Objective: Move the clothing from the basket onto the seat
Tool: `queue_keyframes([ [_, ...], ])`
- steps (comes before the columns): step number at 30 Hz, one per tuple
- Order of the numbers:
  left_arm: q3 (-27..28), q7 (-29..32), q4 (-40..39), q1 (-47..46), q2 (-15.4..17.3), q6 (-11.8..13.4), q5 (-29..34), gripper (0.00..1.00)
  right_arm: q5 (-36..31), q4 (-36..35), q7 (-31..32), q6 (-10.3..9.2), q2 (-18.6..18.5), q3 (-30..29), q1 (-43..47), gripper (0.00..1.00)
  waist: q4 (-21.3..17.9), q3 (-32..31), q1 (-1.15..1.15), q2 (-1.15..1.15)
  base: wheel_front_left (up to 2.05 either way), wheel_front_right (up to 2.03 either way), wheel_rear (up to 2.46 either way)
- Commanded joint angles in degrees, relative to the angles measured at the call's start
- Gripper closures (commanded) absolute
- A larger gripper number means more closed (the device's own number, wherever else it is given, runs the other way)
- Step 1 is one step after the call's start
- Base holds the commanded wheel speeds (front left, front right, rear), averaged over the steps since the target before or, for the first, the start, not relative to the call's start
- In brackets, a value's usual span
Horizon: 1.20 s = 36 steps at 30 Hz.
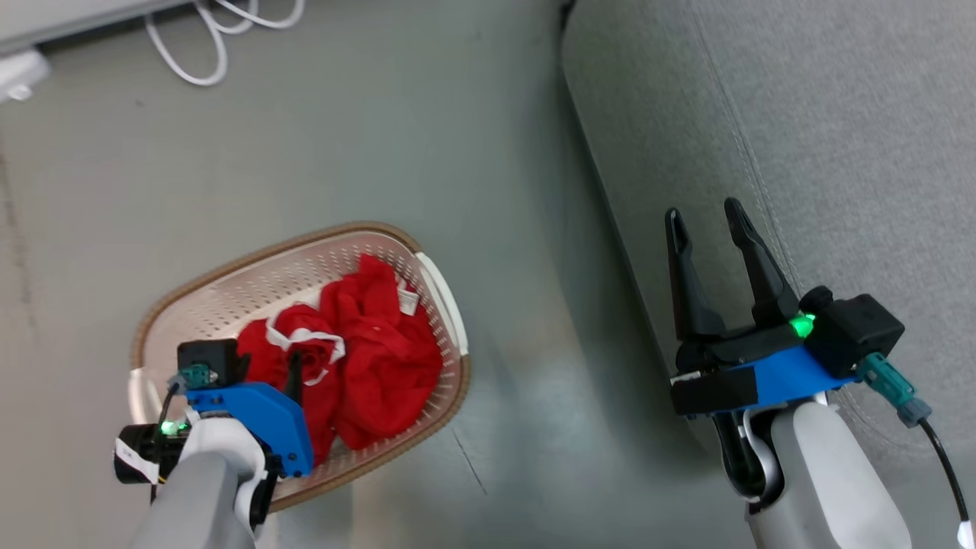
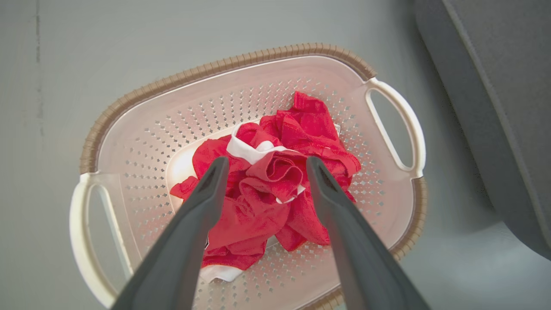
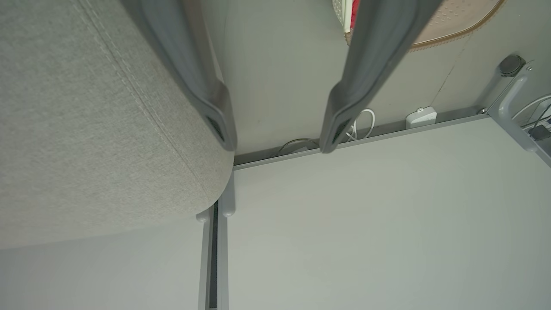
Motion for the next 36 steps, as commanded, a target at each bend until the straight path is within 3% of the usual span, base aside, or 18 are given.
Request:
queue_keyframes([
  [1,0.16,0.02,0.64,-1.24,0.8,0.46,0.18,0.0,0.49,-0.53,-0.23,-0.02,-0.07,0.34,-1.38,0.0,-3.96,4.22,-0.02,0.0,0.0,0.0,0.0],
  [8,1.55,0.05,5.87,-5.6,2.92,3.4,-0.1,0.0,3.1,-2.1,-0.19,-0.02,-0.06,1.79,-2.91,0.0,-7.06,8.77,-0.02,0.0,0.0,0.0,0.0],
  [13,2.1,2.12,9.5,-7.91,4.53,6.34,0.02,0.0,4.83,-2.73,-0.19,-0.02,-0.07,2.74,-3.95,0.0,-8.71,11.01,-0.02,0.0,0.0,0.0,0.0],
  [20,1.95,5.59,13.07,-9.93,5.55,8.57,-0.1,0.0,5.97,-3.12,-0.18,-0.02,-0.07,3.41,-4.29,0.0,-9.9,12.6,-0.02,0.0,0.0,0.0,0.0],
  [21,1.85,5.91,13.42,-10.12,5.65,8.8,-0.08,0.16,6.07,-3.13,-0.18,-0.02,-0.07,3.43,-4.33,0.0,-9.98,12.76,-0.02,0.0,0.0,0.0,0.0],
  [22,1.58,6.16,13.71,-10.29,5.77,8.99,0.14,0.55,6.18,-3.13,-0.18,-0.02,-0.07,3.44,-4.41,0.0,-10.05,12.89,-0.02,0.0,0.0,0.0,0.0],
  [23,1.4,6.18,13.94,-10.49,5.8,9.06,0.15,0.85,6.27,-3.12,-0.18,-0.02,-0.07,3.43,-4.47,0.0,-10.09,12.99,-0.02,0.0,0.0,0.0,0.0],
  [24,1.35,6.14,14.07,-10.63,5.77,9.07,-0.01,1.0,6.3,-3.12,-0.18,-0.02,-0.07,3.41,-4.48,0.0,-10.11,13.08,-0.02,0.0,0.0,0.0,0.0],
  [36,-0.08,4.29,15.75,-11.13,4.15,7.73,-0.38,1.0,4.67,-2.42,-0.19,-0.02,-0.07,2.77,-4.24,0.0,-8.48,10.89,-0.02,0.0,0.0,0.0,0.0],
])
